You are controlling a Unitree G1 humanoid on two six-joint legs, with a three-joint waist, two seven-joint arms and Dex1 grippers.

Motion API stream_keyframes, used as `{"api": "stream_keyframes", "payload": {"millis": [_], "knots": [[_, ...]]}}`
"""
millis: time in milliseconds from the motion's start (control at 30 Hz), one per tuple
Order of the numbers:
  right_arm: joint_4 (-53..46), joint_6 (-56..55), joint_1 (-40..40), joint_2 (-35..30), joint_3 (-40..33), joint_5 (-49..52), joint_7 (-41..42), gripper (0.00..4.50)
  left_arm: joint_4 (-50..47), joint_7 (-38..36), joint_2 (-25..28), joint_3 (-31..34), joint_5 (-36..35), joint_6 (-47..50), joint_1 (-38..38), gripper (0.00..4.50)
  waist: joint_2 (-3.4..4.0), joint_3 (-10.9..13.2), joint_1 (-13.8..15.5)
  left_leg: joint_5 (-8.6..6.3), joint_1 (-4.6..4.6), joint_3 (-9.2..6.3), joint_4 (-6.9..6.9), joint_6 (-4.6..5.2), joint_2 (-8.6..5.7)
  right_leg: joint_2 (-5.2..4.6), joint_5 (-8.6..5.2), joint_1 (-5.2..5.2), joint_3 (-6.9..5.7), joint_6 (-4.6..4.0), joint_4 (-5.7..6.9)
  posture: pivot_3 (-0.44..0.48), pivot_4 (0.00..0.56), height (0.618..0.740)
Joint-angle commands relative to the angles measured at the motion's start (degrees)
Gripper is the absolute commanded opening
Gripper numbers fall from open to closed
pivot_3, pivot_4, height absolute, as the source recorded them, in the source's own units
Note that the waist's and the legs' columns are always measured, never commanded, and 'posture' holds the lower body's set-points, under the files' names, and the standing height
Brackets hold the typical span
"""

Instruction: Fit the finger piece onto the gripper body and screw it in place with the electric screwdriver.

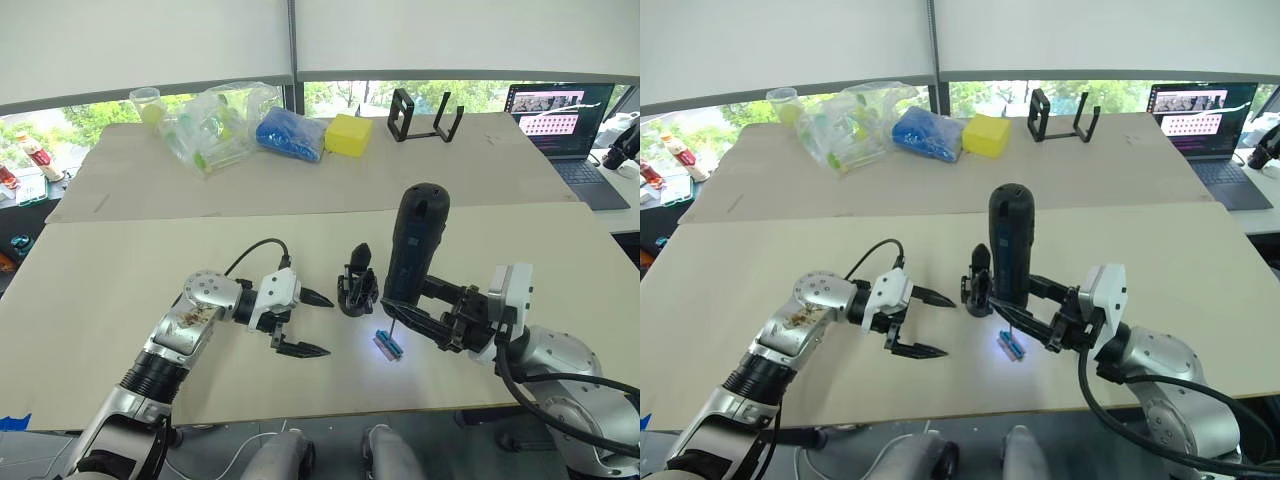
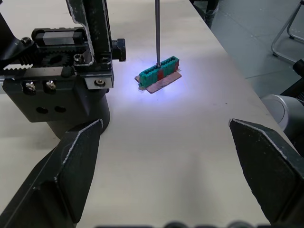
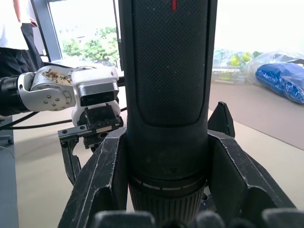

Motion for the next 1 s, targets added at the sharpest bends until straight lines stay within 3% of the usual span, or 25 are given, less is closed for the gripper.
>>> {"api": "stream_keyframes", "payload": {"millis": [33,300,567,1000], "knots": [[-5.91,0.5,-1.9,-1.68,-3.76,5.31,-0.99,1.91,-0.1,0.6,0.1,0.87,-0.51,-0.65,-0.67,4.5,0.0,0.0,-0.02,0.0,0.0,0.0,0.0,0.0,0.0,0.0,0.0,0.0,0.0,0.0,-0.01,0.0,0.15,0.74],[-8.39,6.7,-8.31,-6.47,-7.07,16.96,-6.4,1.91,0.33,1.72,0.14,1.17,-0.74,-0.16,-0.07,4.5,0.0,0.0,0.01,0.0,0.01,0.0,0.0,0.0,0.01,-0.03,0.0,0.02,0.0,0.0,-0.02,0.0,0.15,0.74],[-6.58,12.26,-19.39,-11.43,-6.48,28.39,-9.69,1.91,3.82,8.47,-2.39,1.26,0.99,-0.25,0.45,4.5,-0.01,0.01,0.05,0.0,-0.02,-0.01,0.0,0.01,0.01,-0.2,0.0,0.02,-0.01,0.0,-0.05,0.0,0.15,0.74],[-3.86,13.97,-22.65,-12.09,-5.09,29.36,-7.23,1.91,8.65,17.89,-11.95,-0.98,4.49,0.21,-0.69,4.5,-0.04,0.02,0.14,-0.02,-0.05,0.0,0.03,0.04,0.0,-0.29,0.0,0.03,-0.01,0.0,-0.05,0.0,0.15,0.74]]}}
